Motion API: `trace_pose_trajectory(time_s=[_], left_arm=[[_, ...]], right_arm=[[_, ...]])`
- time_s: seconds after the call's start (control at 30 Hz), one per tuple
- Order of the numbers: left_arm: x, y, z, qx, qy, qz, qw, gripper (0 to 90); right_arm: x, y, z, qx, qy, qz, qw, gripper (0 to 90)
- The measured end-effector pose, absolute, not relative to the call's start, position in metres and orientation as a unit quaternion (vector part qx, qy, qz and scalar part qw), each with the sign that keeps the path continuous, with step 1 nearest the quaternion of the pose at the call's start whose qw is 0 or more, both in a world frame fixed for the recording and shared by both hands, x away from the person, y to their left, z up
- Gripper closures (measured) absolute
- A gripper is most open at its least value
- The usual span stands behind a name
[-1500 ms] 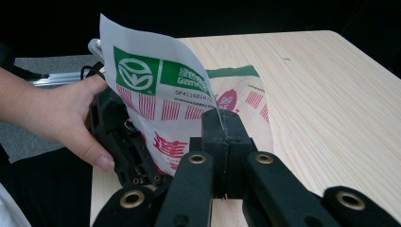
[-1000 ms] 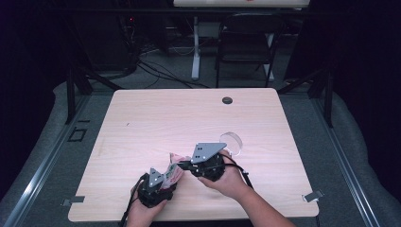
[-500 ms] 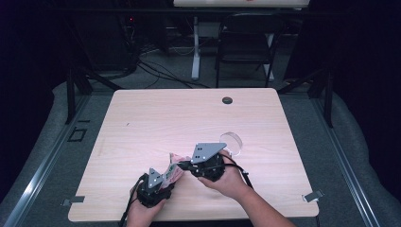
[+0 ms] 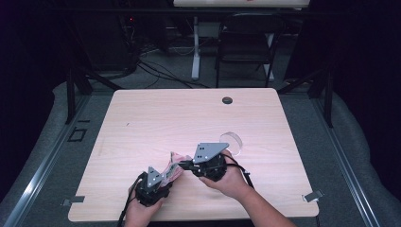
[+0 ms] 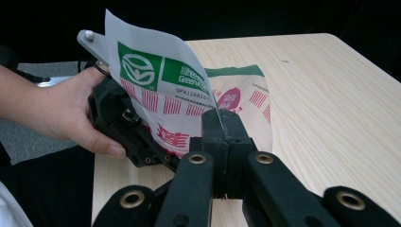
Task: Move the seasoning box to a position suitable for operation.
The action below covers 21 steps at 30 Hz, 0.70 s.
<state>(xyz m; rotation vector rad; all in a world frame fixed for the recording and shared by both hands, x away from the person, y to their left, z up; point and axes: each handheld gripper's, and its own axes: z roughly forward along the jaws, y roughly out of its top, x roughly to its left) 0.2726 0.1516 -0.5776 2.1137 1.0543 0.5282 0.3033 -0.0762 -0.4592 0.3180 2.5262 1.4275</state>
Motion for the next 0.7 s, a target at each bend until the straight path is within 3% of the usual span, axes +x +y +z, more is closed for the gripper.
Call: trace_pose_trajectory(time_s=[0.27,0.7], left_arm=[[0.272,0.153,-0.570,0.817,0.406,0.221,0.346,56.9],[0.278,0.144,-0.553,0.823,0.369,0.295,0.315,57.3]], right_arm=[[0.301,-0.081,-0.458,0.108,0.856,0.493,0.115,90.0],[0.292,-0.100,-0.457,0.113,0.852,0.491,0.141,90.0]])
